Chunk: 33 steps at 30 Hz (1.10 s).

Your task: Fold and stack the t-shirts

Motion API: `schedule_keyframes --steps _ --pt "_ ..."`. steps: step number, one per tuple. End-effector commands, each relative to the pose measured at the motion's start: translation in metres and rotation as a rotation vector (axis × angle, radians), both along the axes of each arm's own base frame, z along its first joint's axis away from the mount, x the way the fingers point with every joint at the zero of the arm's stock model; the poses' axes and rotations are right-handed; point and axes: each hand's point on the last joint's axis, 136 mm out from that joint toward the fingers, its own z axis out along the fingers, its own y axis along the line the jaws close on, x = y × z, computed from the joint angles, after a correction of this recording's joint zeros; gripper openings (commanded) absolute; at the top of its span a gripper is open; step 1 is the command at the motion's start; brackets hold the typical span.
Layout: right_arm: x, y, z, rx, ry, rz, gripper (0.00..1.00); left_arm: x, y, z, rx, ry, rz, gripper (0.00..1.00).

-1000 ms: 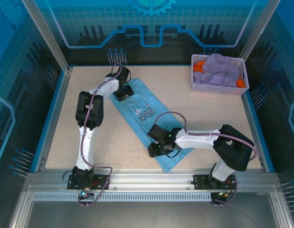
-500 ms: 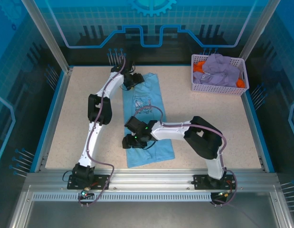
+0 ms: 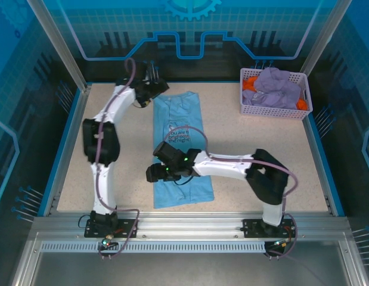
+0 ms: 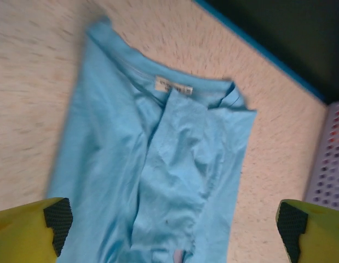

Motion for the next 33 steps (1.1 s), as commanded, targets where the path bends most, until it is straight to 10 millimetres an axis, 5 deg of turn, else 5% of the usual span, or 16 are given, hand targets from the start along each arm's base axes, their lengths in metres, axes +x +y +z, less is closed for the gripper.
schedule_keyframes --steps 1,5,8,12,15,22,30,33 --pt "0.034 -0.030 0.036 0.015 -0.116 -0.061 0.70 -0.018 0.024 -0.003 -0.024 -0.032 0.091 0.92" --pt "0.097 -0.088 0.034 -0.110 -0.113 -0.190 0.64 -0.047 0.022 -0.048 -0.052 0.061 0.093 0.64" --pt "0.149 -0.123 0.024 -0.195 -0.152 -0.272 0.55 -0.056 0.013 -0.077 -0.085 0.127 0.064 0.51" --pt "0.210 -0.146 0.009 -0.224 -0.163 -0.343 0.44 -0.057 -0.003 -0.099 -0.053 0.171 0.013 0.49" --pt "0.246 -0.143 -0.009 -0.226 -0.125 -0.346 0.34 -0.052 -0.011 -0.114 -0.023 0.206 -0.009 0.48" --pt "0.297 -0.153 -0.060 -0.324 -0.028 -0.427 0.29 -0.032 -0.012 -0.149 0.055 0.299 -0.038 0.49" --pt "0.335 -0.169 -0.099 -0.228 0.107 -0.545 0.32 0.012 -0.012 -0.146 0.076 0.275 -0.037 0.52" --pt "0.343 -0.170 -0.099 -0.196 0.112 -0.550 0.38 0.019 -0.019 -0.142 0.038 0.267 -0.045 0.62"
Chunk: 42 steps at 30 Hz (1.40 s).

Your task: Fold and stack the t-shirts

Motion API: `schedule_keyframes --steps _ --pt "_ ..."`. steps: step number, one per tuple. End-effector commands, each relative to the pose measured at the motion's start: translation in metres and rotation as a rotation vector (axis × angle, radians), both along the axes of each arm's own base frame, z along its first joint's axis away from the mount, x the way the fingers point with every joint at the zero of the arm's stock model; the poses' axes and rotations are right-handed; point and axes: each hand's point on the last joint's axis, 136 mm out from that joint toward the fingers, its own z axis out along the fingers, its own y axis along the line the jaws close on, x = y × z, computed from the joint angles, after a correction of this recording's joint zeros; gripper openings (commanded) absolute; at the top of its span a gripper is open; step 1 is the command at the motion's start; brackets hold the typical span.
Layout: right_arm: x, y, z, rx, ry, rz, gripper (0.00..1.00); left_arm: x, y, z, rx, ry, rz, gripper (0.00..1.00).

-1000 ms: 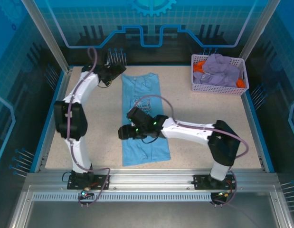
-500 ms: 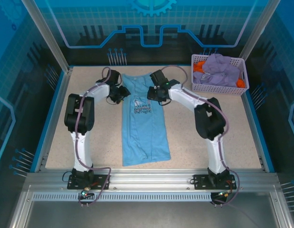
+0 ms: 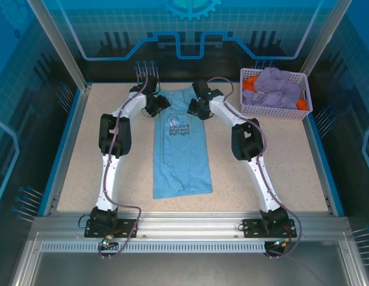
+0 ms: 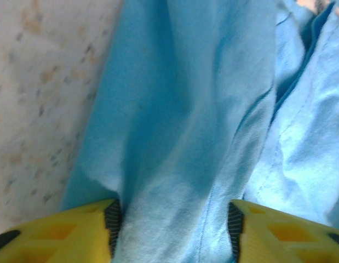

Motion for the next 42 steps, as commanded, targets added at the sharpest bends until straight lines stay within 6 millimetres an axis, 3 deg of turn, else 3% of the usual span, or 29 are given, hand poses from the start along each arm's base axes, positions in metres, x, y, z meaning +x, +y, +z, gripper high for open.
schedule_keyframes --steps 1,4,8,10,11,13,14,17,22,25,27,29,32,37,42 --pt "-0.008 -0.006 -0.022 0.030 0.093 -0.007 0.42 -0.009 0.002 -0.005 -0.008 0.061 -0.007 0.67" --pt "0.002 0.000 0.016 0.098 0.030 0.018 0.55 -0.003 0.004 0.027 -0.038 0.000 0.000 0.81" --pt "-0.004 0.012 0.104 0.179 -0.113 0.086 0.66 -0.005 0.003 0.099 -0.074 -0.114 -0.009 0.92" --pt "-0.026 0.014 0.152 0.211 -0.187 0.135 0.69 -0.022 -0.003 0.147 -0.095 -0.195 -0.027 0.95" --pt "-0.040 0.014 0.169 0.219 -0.218 0.161 0.71 -0.033 -0.005 0.159 -0.094 -0.216 -0.031 0.96" --pt "-0.082 0.005 0.185 0.219 -0.246 0.203 0.73 -0.068 -0.004 0.183 -0.108 -0.261 -0.021 0.96" --pt "-0.102 0.000 0.189 0.223 -0.255 0.219 0.74 -0.086 -0.006 0.183 -0.124 -0.266 -0.022 0.95" --pt "-0.178 -0.034 0.171 0.236 -0.253 0.218 0.74 -0.163 -0.012 0.169 -0.188 -0.240 -0.016 0.90" --pt "-0.290 -0.078 0.113 0.228 -0.147 0.207 0.74 -0.293 -0.020 0.099 -0.158 -0.075 -0.070 0.73" --pt "-0.341 -0.081 0.080 0.279 -0.027 0.238 0.70 -0.360 -0.026 0.057 -0.168 0.051 -0.116 0.64" --pt "-0.362 -0.083 0.062 0.255 0.031 0.248 0.67 -0.392 -0.026 0.037 -0.169 0.110 -0.134 0.60" --pt "-0.374 -0.084 0.047 0.209 0.059 0.260 0.66 -0.413 -0.022 0.021 -0.159 0.154 -0.124 0.56" --pt "-0.382 -0.076 0.033 0.173 0.096 0.285 0.63 -0.428 -0.019 0.008 -0.161 0.179 -0.115 0.54" --pt "-0.384 -0.056 0.016 0.069 0.158 0.346 0.53 -0.435 -0.028 -0.009 -0.170 0.225 -0.145 0.49" --pt "-0.386 -0.045 0.009 0.032 0.159 0.358 0.50 -0.439 -0.029 -0.017 -0.147 0.242 -0.163 0.46"
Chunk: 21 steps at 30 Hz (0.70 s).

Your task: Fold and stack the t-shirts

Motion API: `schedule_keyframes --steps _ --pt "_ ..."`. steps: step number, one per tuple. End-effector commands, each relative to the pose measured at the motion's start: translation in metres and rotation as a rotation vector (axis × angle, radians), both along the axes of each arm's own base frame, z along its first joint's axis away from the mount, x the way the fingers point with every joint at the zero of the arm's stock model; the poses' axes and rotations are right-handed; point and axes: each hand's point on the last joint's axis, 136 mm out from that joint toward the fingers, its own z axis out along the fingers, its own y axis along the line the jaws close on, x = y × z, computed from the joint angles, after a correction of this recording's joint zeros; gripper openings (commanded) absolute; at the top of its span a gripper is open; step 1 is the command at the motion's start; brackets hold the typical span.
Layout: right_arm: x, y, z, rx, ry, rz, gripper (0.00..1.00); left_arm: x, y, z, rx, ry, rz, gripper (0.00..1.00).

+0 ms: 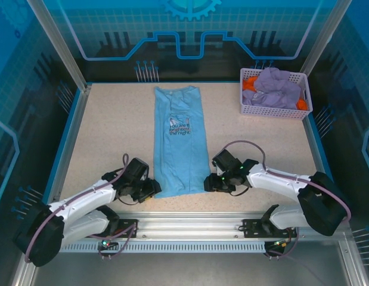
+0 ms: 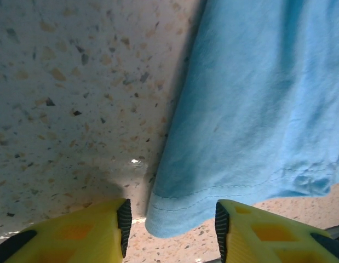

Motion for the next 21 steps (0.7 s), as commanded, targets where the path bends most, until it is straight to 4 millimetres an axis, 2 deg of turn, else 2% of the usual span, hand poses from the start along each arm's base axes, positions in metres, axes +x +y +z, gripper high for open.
schedule_keyframes --steps 1,7,12,16,21 --pt "0.008 0.004 0.003 -0.027 -0.037 -0.021 0.50 -0.003 -0.002 -0.005 -0.005 0.009 -0.005 0.46" --pt "0.005 0.003 -0.012 -0.057 0.000 -0.037 0.46 0.002 -0.005 -0.011 0.009 0.014 -0.030 0.43" --pt "0.007 0.004 -0.018 -0.073 0.006 -0.036 0.38 0.008 -0.007 -0.014 0.019 0.010 -0.036 0.34" --pt "0.007 0.003 -0.022 -0.085 0.017 -0.035 0.31 0.010 -0.006 -0.016 0.040 0.009 -0.044 0.23" --pt "0.008 0.004 -0.022 -0.098 0.019 -0.026 0.22 0.017 -0.010 -0.013 0.051 0.000 -0.068 0.17"
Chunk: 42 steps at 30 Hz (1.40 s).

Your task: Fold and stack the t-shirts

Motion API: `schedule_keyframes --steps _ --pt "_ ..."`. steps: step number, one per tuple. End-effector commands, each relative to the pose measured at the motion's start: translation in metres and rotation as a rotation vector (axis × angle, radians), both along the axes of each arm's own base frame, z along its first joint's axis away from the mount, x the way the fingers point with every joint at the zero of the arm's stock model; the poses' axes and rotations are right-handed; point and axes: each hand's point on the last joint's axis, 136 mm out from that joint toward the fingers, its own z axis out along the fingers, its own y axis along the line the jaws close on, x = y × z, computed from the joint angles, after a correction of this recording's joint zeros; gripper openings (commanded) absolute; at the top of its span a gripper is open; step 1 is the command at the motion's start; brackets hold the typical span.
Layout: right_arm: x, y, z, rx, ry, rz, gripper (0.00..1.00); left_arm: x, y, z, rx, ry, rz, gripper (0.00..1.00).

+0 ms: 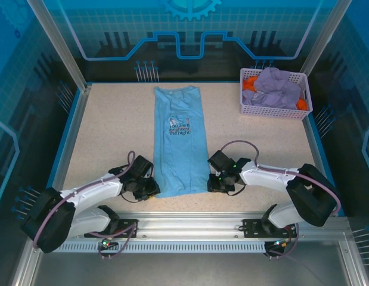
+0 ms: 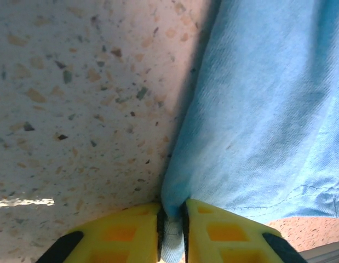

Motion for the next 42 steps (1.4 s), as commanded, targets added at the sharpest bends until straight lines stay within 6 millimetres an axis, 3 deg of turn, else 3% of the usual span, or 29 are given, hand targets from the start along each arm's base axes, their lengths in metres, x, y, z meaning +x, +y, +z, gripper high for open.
schedule_keyframes --steps 1,5,10,19,27,32,35,42 --pt "0.005 0.012 -0.001 0.020 -0.012 0.027 0.19 0.012 -0.005 -0.002 0.010 -0.046 -0.038 0.15" --pt "0.007 0.013 0.003 0.014 -0.021 0.030 0.10 0.016 -0.005 0.001 0.027 -0.059 -0.055 0.00" --pt "0.002 0.003 0.001 -0.035 0.000 0.029 0.00 0.011 -0.003 0.001 0.047 -0.041 -0.084 0.00" --pt "-0.045 -0.010 -0.008 -0.071 0.058 0.041 0.00 -0.030 0.003 0.007 0.102 0.018 -0.186 0.00" --pt "-0.057 -0.004 0.017 -0.042 0.000 0.039 0.00 -0.043 0.004 0.025 0.041 -0.014 -0.163 0.00" --pt "-0.042 -0.001 0.050 0.016 -0.080 0.013 0.00 -0.027 0.006 0.054 0.052 -0.109 -0.141 0.00" --pt "-0.023 0.004 0.074 0.084 -0.124 -0.023 0.00 -0.006 0.006 0.074 0.070 -0.190 -0.114 0.00" --pt "0.049 0.002 0.114 0.190 -0.149 -0.095 0.00 0.068 -0.009 0.111 0.014 -0.275 -0.056 0.00"
